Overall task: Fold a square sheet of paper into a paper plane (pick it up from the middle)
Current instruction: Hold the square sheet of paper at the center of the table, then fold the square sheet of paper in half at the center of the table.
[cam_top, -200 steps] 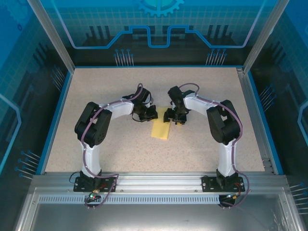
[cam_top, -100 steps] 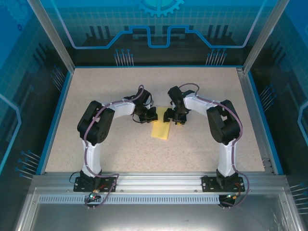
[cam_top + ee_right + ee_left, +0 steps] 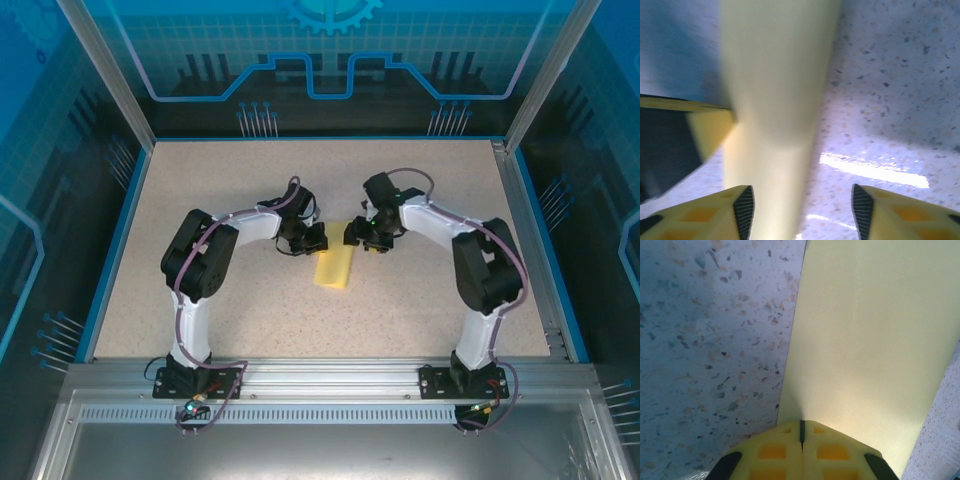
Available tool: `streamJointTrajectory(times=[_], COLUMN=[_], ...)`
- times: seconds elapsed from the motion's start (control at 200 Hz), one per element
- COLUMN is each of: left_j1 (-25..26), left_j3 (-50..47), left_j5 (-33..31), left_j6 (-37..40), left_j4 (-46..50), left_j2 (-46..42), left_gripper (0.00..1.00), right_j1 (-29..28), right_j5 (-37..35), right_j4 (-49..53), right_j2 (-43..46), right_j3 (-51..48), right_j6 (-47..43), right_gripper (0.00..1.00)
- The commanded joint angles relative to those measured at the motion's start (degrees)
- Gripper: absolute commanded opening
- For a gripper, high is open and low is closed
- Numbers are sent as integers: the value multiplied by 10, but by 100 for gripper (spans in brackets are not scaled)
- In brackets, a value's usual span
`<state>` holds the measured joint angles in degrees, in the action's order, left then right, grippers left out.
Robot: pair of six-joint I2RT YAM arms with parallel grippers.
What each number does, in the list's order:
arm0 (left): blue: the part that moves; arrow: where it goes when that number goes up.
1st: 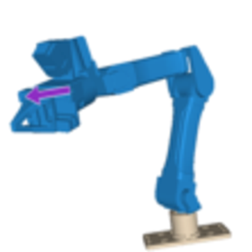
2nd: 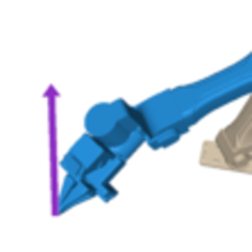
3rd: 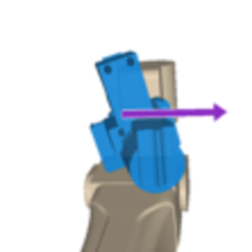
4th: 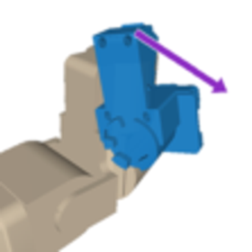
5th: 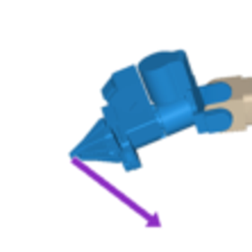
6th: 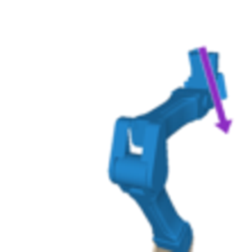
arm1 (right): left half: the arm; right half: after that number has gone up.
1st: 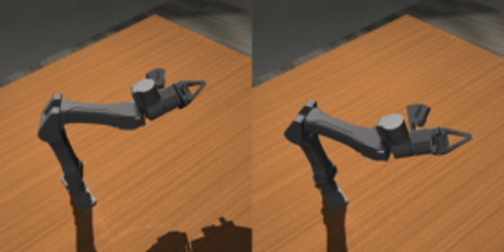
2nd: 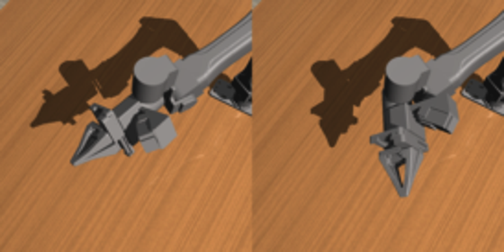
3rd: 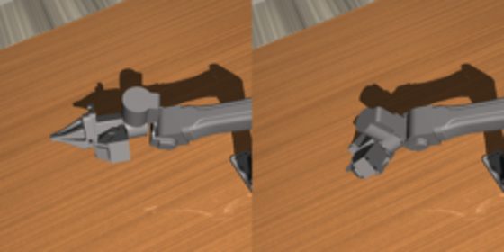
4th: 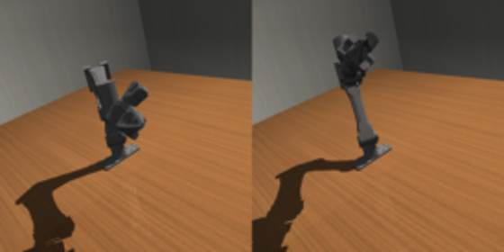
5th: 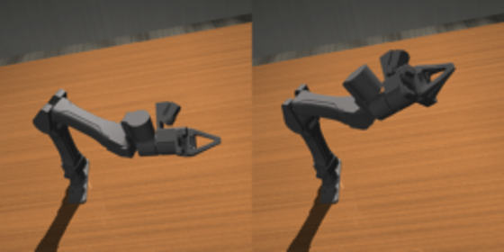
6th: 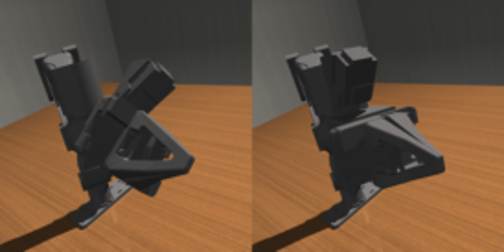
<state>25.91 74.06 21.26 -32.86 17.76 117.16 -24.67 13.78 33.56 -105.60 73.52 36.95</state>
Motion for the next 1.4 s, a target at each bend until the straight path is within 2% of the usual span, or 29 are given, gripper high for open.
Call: streamJointTrajectory(times=[0.0,0.105,0.235,0.52,1.235,1.395], left_j1=[7,7,7,7,7,7], left_j3=[-2,-3,-6,-6,-11,-11], left_j5=[-14,-15,-14,-12,-12,-10], left_j6=[11,14,14,14,18,17], left_j4=[22,24,23,19,22,20], left_j2=[16,13,12,15,15,16], left_gripper=[0,0,0,0,0,0], right_j1=[6,1,-2,7,34,31], right_j5=[102,155,166,187,158,193], right_j4=[-105,-176,-199,-237,-274,-291], right_j2=[25,17,-1,-23,-37,-10], right_j3=[-43,-74,-85,-115,-210,-200], right_j6=[24,51,55,44,-16,-13], right_gripper=[37,8,0,0,0,0])
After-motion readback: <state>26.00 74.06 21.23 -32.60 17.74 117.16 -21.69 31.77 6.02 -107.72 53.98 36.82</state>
